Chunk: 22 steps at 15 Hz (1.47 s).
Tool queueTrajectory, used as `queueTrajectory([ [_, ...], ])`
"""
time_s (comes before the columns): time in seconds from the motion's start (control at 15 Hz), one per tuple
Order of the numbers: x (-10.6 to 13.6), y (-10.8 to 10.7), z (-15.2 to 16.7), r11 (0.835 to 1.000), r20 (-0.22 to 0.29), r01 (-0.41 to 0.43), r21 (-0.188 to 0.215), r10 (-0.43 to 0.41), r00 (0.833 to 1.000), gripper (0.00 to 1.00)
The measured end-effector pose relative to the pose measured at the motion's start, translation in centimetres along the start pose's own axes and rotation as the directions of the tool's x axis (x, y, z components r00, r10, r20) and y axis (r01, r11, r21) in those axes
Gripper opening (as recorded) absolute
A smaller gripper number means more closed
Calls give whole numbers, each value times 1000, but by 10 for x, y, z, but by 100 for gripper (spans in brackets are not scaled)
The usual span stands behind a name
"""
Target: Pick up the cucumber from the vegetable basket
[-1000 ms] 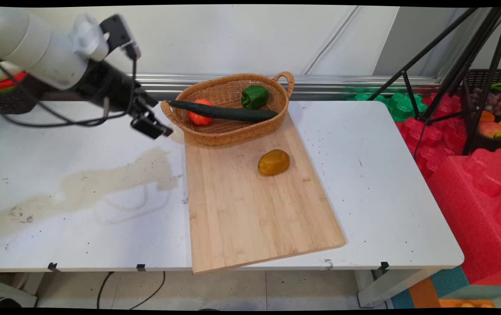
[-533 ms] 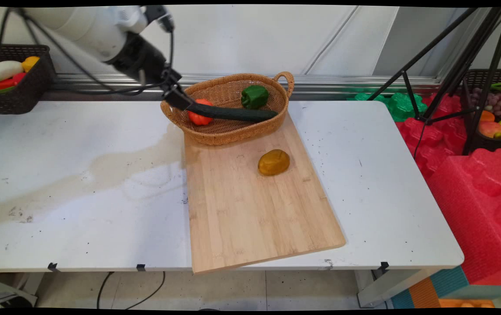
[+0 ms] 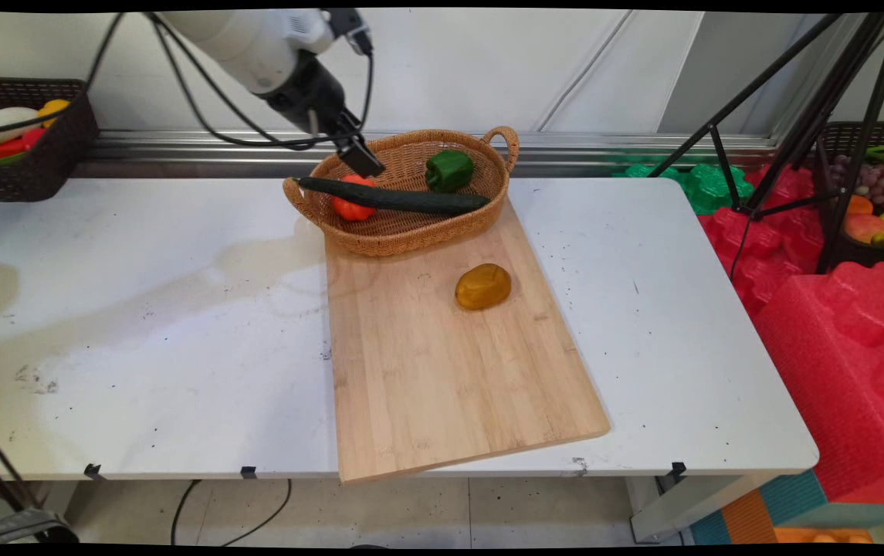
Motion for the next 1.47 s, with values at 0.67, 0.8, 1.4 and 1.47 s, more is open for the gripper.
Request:
queueTrajectory([
  [0.67,31,-6,104,994,103,-86,-63,92,990,100],
  [0.8,35,-5,122,992,120,-101,-81,110,987,100],
  [1.4,44,-2,164,987,157,-121,-106,137,978,0],
  [1.47,45,-2,165,987,158,-123,-105,139,978,0],
])
